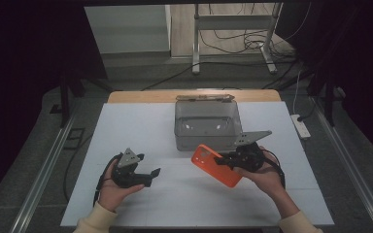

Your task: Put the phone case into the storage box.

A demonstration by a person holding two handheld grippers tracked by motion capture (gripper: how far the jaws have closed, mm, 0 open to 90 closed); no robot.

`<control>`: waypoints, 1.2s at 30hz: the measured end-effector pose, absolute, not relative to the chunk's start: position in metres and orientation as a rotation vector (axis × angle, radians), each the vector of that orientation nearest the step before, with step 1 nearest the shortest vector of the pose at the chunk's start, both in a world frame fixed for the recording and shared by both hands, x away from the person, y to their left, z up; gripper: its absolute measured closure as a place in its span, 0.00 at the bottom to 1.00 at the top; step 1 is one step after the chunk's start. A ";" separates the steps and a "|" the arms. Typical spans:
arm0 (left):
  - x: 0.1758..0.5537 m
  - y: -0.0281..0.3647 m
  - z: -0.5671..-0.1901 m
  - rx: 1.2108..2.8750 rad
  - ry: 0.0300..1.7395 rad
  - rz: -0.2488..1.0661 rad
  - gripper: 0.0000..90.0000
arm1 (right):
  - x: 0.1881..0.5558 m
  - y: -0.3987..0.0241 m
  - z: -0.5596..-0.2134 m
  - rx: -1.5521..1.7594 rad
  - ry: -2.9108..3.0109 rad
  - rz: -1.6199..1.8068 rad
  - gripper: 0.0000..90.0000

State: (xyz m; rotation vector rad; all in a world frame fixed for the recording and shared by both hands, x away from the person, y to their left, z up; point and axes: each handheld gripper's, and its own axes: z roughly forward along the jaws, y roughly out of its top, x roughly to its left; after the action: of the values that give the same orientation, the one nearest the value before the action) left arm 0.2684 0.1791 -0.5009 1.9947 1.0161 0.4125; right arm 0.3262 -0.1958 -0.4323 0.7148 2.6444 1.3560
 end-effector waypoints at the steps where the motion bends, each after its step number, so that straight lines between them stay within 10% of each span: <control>1: 0.268 0.179 -0.501 1.993 1.016 0.414 0.19 | 0.326 -0.196 -0.432 0.719 2.640 1.358 0.88; 36: 0.266 0.178 -0.505 2.002 1.011 0.414 0.19 | 0.335 -0.201 -0.398 0.782 2.513 1.452 0.88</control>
State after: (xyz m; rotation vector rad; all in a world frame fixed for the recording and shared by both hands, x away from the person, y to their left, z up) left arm 0.2658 0.1781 -0.5054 2.0016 1.0110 0.4141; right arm 0.3346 -0.2009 -0.3980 0.7822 2.5130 1.4521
